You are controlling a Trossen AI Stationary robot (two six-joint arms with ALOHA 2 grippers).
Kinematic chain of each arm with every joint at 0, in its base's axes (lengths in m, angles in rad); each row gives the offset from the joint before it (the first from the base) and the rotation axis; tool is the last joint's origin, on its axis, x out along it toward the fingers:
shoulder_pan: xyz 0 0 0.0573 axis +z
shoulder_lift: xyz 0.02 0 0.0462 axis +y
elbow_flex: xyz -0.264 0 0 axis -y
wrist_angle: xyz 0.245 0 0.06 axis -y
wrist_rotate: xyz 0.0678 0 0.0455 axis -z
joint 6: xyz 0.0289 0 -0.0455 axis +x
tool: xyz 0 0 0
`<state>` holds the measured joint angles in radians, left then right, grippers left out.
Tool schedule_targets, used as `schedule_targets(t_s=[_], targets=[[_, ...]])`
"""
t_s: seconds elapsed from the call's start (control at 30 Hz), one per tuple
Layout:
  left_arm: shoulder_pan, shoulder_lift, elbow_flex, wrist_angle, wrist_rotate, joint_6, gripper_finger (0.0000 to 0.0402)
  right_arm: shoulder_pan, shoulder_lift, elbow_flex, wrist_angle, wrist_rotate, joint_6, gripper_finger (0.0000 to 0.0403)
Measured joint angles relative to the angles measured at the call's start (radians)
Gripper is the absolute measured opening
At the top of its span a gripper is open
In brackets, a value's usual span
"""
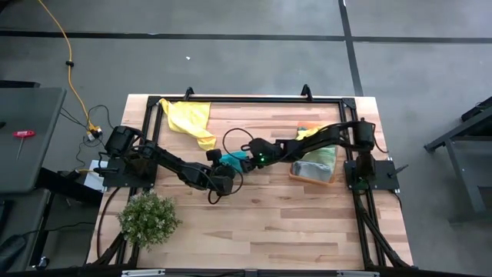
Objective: Fold microfiber towels
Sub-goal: Put the folded blue microfiber cloth into the orange bin
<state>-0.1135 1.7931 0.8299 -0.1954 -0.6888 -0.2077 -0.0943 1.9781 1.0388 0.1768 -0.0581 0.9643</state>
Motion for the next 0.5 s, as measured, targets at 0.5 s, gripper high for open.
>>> schedule_targets(t_s=[0.5], targets=[[0.000,0.000,0.000,-0.016,-0.014,0.022,0.0000,0.003,0.037,0.011,0.021,0.065,-0.064,0.0107]])
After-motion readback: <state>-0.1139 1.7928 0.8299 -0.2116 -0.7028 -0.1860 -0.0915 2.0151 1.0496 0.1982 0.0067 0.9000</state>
